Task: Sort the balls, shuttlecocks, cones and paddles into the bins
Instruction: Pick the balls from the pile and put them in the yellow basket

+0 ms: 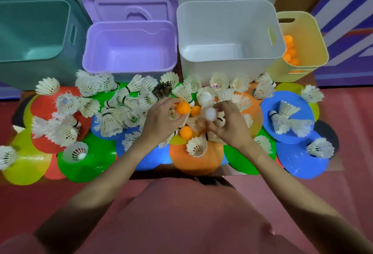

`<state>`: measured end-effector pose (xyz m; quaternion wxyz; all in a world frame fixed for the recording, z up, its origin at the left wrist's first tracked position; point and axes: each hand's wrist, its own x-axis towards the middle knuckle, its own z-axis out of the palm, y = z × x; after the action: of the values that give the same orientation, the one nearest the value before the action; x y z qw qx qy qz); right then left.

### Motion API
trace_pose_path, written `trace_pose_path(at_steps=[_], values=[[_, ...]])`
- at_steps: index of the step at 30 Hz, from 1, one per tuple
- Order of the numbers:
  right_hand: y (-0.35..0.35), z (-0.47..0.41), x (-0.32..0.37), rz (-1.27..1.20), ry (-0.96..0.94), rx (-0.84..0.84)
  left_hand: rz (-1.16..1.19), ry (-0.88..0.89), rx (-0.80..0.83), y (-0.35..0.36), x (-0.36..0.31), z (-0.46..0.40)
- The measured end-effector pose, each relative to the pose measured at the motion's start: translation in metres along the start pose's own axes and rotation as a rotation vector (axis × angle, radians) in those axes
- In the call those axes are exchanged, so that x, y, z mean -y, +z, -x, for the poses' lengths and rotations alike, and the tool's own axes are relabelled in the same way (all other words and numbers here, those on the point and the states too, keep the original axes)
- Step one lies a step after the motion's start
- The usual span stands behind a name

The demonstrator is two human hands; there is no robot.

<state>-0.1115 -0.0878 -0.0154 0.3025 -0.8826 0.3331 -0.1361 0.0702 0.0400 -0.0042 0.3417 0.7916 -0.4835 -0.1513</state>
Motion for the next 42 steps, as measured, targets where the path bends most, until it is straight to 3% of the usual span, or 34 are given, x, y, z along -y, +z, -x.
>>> trace_pose_path(at_steps=[4, 9, 16, 23, 27, 33, 42], values=[[-0.044, 0.001, -0.043, -0.100, 0.169, -0.195, 0.057, 0.114, 0.039, 0.024, -0.031, -0.024], [-0.088, 0.000, -0.107, -0.169, 0.307, -0.300, 0.082, 0.206, 0.057, 0.058, -0.073, -0.070], [-0.153, -0.030, -0.178, -0.124, 0.268, -0.364, 0.012, 0.326, 0.124, 0.131, -0.162, -0.154], [-0.212, -0.094, -0.220, 0.004, 0.256, -0.408, -0.080, 0.327, 0.111, 0.201, -0.223, -0.243], [-0.221, -0.104, -0.224, 0.026, 0.282, -0.380, -0.110, 0.286, 0.144, 0.212, -0.226, -0.259], [-0.194, -0.077, -0.198, -0.015, 0.121, -0.245, 0.004, 0.299, 0.055, 0.187, -0.206, -0.214], [-0.111, -0.037, -0.118, 0.035, -0.134, 0.100, 0.001, -0.002, -0.083, 0.111, -0.118, -0.079]])
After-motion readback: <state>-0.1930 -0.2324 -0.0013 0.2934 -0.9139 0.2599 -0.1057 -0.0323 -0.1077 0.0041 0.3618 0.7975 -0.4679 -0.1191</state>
